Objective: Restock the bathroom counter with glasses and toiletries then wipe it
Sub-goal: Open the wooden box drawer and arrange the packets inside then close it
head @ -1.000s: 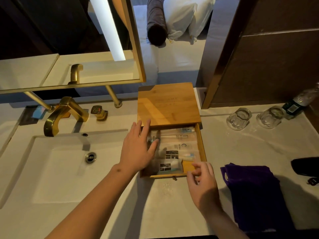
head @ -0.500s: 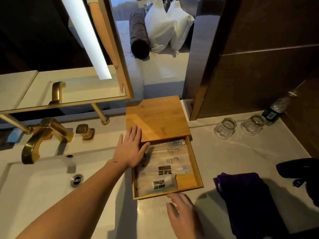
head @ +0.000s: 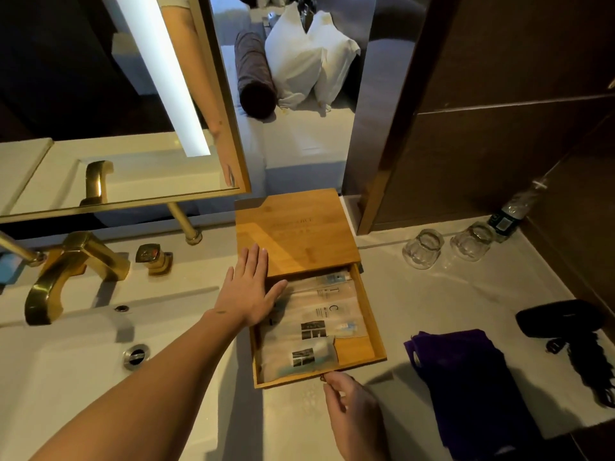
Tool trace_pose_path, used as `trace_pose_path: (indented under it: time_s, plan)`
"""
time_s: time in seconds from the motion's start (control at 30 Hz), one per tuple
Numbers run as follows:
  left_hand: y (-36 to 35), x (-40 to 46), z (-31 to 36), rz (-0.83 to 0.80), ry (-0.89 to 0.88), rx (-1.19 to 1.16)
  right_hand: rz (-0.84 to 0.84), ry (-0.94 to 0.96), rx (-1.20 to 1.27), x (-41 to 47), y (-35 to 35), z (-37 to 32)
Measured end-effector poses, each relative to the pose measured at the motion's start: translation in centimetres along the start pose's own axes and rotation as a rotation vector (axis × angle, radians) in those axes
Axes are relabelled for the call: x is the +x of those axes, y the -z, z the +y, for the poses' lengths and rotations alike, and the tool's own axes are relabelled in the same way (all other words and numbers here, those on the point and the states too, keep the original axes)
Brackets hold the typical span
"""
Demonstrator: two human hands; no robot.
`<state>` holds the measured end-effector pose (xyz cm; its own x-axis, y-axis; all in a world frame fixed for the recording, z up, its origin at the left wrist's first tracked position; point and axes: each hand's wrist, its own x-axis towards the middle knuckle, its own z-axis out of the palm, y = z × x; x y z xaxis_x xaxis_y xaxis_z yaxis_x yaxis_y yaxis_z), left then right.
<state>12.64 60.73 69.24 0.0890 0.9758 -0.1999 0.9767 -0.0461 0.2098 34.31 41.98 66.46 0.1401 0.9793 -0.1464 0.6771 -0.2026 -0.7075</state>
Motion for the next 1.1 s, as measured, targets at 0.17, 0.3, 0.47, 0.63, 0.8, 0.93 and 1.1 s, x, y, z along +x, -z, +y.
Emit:
trace_pose_path:
  time_s: [0.17,0.3,0.47,0.63,0.8,0.93,1.1]
  plan:
    - [-0.1,-0.7,0.8,0.008,0.035,-0.028,0.024,0.245,0.028,0.9,0.3,2.3]
    - [-0.2,-0.7,0.5,0.036,0.073,-0.026,0.058,0.191,0.14,1.2,-0.6,3.0]
    - [-1.1,-1.1,0.5,0.053,0.053,-0.007,0.138,0.056,0.219,-0.2,-2.1,2.6]
    - [-1.1,-1.0,0.4,0.059,0.022,0.006,0.222,0.024,0.228,-0.5,-3.1,2.1]
    - [-0.5,-1.5,0.0,0.003,0.001,0.034,0.263,0.028,0.213,-1.0,-3.5,1.3]
    - [0.5,-2.0,-0.3,-0.018,-0.034,-0.07,0.247,0.056,0.27,-1.2,-3.0,0.9]
    - [1.1,-2.5,-0.8,-0.05,-0.107,-0.13,0.2,0.095,0.174,-1.1,-1.8,1.3]
